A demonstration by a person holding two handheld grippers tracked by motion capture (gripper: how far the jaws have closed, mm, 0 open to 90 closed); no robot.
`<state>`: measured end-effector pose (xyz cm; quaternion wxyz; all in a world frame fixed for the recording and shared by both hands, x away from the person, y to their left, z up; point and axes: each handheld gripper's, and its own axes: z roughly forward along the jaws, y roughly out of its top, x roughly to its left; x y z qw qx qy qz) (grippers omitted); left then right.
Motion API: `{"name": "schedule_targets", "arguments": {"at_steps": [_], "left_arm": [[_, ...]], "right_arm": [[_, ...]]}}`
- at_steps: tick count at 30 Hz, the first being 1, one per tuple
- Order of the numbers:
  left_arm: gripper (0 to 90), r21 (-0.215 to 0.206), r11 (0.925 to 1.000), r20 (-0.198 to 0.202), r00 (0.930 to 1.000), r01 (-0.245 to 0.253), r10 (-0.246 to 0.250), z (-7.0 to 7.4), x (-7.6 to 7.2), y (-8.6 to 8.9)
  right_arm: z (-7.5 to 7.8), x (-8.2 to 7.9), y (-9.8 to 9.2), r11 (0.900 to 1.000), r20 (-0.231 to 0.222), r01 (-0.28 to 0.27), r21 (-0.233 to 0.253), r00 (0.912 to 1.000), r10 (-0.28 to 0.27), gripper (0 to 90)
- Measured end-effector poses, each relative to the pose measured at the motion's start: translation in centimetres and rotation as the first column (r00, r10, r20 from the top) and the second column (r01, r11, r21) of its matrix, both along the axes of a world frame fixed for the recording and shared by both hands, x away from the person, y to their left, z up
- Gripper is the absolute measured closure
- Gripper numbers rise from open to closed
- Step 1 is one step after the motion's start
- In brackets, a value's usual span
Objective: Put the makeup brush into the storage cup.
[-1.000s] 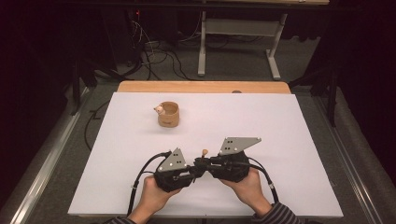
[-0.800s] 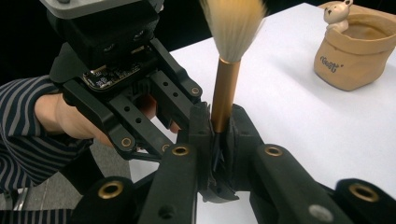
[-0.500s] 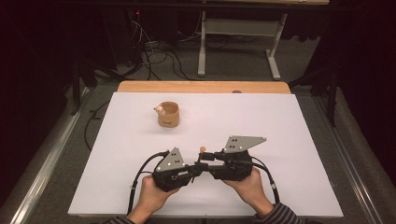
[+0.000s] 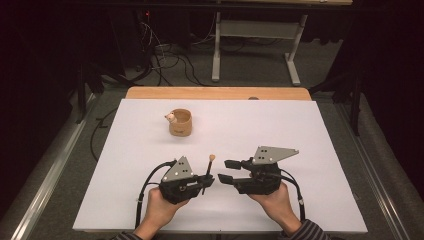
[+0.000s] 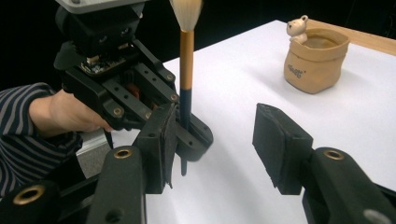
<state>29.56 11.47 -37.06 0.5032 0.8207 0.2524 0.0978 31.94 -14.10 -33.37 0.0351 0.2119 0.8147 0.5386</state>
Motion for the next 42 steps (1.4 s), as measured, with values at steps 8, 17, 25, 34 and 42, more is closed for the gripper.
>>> {"name": "schedule_targets", "arguments": {"at_steps": [8,17,25,34,42], "left_arm": [[83.8,-0.003,1.0,-0.007,1.0,-0.006,0.006,0.2,-0.1,0.2],[83.7,-0.008,1.0,-0.004,1.0,-0.004,0.004,0.3,-0.1,0.4],[83.7,-0.009,0.9999,-0.005,1.0,-0.005,0.005,0.3,-0.1,0.4],[83.8,-0.012,0.9999,-0.003,1.0,-0.007,0.007,0.3,-0.2,0.4],[83.8,-0.016,0.9998,0.004,1.0,-0.008,0.008,0.5,-0.3,0.6]], "right_arm": [[-0.1,0.0,-1.2,1.0,0.004,0.025,0.013,0.9997,-0.025,50.8],[-0.2,0.2,-2.9,0.997,0.013,0.079,-0.001,0.9968,-0.079,48.1],[-0.7,0.4,-5.1,0.988,0.032,0.154,-0.017,0.9876,-0.154,43.1],[-1.4,0.3,-7.2,0.979,0.039,0.201,-0.025,0.979,-0.2,41.6],[-2.1,0.0,-8.9,0.966,0.057,0.257,-0.037,0.9653,-0.255,38.5]]}}
